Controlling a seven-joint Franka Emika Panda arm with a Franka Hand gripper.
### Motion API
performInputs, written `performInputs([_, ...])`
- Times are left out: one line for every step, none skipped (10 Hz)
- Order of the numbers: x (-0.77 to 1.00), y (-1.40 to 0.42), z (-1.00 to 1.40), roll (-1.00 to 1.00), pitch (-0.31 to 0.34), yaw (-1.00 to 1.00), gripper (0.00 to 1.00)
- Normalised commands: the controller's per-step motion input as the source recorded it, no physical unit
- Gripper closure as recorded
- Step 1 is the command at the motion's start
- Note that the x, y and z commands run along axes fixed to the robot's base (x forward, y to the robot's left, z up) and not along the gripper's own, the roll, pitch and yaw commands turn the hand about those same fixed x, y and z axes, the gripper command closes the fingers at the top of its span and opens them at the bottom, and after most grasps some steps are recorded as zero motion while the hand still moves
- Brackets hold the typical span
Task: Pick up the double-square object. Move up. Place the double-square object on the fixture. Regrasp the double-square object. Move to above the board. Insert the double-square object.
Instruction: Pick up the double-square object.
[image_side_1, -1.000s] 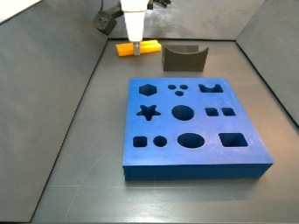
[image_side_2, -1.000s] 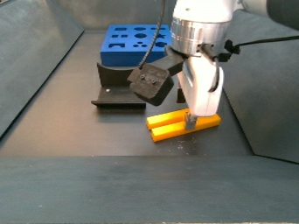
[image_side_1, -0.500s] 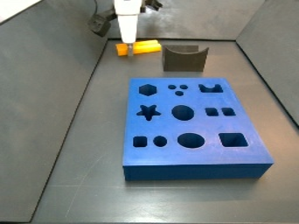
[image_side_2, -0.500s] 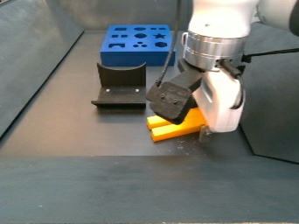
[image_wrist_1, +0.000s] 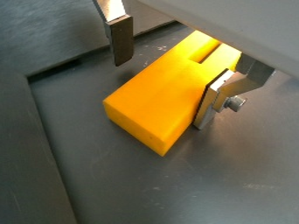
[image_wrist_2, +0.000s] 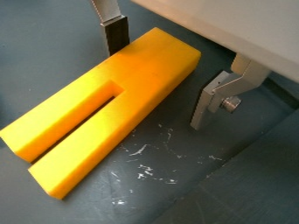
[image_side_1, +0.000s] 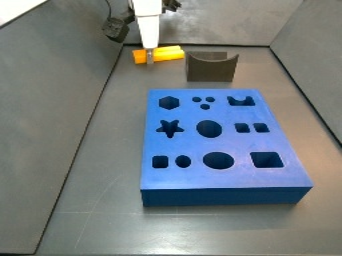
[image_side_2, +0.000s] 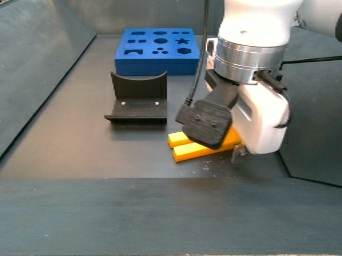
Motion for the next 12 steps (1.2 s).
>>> performInputs([0.0,0.0,0.0,0.01,0.0,0.0,0.0])
performInputs([0.0,0.0,0.0,0.0,0.0,0.0,1.0])
performInputs([0.0,0.0,0.0,0.0,0.0,0.0,1.0])
performInputs([0.0,0.0,0.0,0.0,0.0,0.0,1.0])
performInputs([0.0,0.0,0.0,0.0,0.0,0.0,1.0])
performInputs([0.0,0.0,0.0,0.0,0.0,0.0,1.0])
performInputs([0.0,0.0,0.0,0.0,0.0,0.0,1.0])
performInputs([0.0,0.0,0.0,0.0,0.0,0.0,1.0])
performInputs([0.0,0.0,0.0,0.0,0.0,0.0,1.0])
performInputs([0.0,0.0,0.0,0.0,0.0,0.0,1.0])
performInputs([0.0,0.0,0.0,0.0,0.0,0.0,1.0])
performInputs([0.0,0.0,0.0,0.0,0.0,0.0,1.0])
